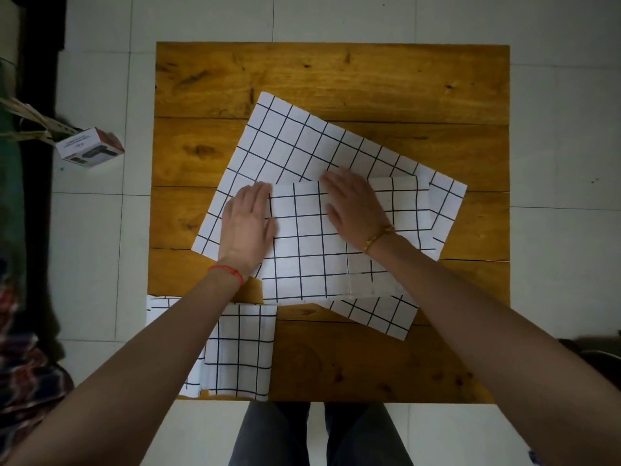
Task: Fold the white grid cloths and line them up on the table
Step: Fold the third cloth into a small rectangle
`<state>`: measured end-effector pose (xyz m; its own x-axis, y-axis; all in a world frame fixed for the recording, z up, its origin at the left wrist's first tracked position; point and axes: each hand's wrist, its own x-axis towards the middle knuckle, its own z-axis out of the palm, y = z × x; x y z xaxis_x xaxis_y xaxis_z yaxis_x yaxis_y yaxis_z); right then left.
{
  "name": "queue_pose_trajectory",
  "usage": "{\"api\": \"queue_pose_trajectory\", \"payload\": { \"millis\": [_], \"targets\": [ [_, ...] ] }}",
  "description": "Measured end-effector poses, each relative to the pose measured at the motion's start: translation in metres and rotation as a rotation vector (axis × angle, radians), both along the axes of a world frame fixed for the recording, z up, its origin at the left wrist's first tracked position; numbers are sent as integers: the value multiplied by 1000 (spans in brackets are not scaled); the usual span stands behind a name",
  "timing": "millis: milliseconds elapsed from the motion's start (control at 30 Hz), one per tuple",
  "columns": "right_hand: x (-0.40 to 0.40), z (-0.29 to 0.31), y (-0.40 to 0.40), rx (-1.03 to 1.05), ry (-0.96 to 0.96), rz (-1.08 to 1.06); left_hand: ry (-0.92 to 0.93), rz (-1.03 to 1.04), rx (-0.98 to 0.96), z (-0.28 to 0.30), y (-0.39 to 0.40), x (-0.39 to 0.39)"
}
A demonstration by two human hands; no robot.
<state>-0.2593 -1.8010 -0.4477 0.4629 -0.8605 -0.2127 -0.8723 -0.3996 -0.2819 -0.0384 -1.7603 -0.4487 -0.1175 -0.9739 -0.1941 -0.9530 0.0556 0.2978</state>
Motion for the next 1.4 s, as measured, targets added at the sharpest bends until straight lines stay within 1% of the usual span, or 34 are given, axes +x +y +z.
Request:
{"api": "queue_pose_trajectory", "payload": {
  "millis": [100, 233, 300, 467, 600, 767, 867, 1000, 1100, 1167, 1200, 1300, 1333, 1400],
  "targets": [
    [33, -5, 1, 72, 111, 127, -127, -61, 115, -5, 1, -3],
    [63, -12, 4, 87, 188, 191, -246, -98, 186, -12, 2, -3],
    [70, -16, 6, 83, 223, 190, -281, -103, 224, -14, 2, -3],
    [63, -21, 6, 86, 220, 183, -296, -91, 247, -17, 2, -4],
    [31, -21, 6, 88, 225, 100, -295, -77, 276, -17, 2, -5],
    [-42, -21, 11, 64, 366, -19, -310, -85, 284, -16, 2, -3],
    [-81, -19, 14, 43, 432, -159, -313, -85, 289, -16, 1, -4],
    [-119, -16, 18, 53, 401, -333, -314, -87, 274, -16, 1, -5],
    [-130, -17, 17, 63, 385, -356, -275, -70, 265, -17, 1, -5],
    [-128, -16, 15, 64, 368, -360, -225, -29, 238, -16, 2, -5],
    [-126, -15, 14, 64, 347, -376, -170, 17, 204, -14, 3, -6],
    [-113, -11, 13, 36, 260, -387, -15, 228, 50, -8, 13, -12],
    [-108, -9, 14, 18, 227, -354, 5, 315, 50, -6, 17, -15],
    [-96, -5, 19, 12, 162, -260, 44, 476, 120, -4, 24, -21]
  ]
}}
